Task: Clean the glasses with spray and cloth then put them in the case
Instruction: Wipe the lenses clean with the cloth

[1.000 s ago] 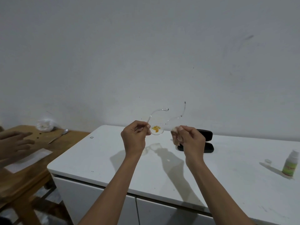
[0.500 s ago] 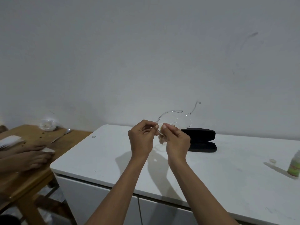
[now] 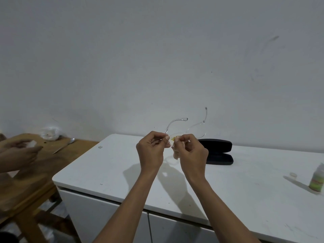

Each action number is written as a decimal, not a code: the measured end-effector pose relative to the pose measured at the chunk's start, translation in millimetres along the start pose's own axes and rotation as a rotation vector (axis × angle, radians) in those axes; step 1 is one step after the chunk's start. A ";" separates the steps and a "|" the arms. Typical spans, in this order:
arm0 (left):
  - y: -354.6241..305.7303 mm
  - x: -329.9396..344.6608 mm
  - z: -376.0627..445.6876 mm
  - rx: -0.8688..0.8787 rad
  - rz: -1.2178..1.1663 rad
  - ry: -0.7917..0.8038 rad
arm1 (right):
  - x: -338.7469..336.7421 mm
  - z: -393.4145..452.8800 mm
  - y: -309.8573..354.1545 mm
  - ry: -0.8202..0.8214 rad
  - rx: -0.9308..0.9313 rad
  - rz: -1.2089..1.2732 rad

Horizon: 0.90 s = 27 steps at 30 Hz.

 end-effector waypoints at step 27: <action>-11.2 6.0 -1.4 0.066 0.072 0.004 | 8.8 0.9 -2.2 -0.186 0.232 0.385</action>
Point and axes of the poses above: each hand's wrist, its own z-axis towards the middle knuckle, its own x-axis out of the palm, y = z × x, the point moved 5 cm from there along z, towards the middle knuckle, and after that the axes turned 14 degrees about z, right-handed, at the moved point
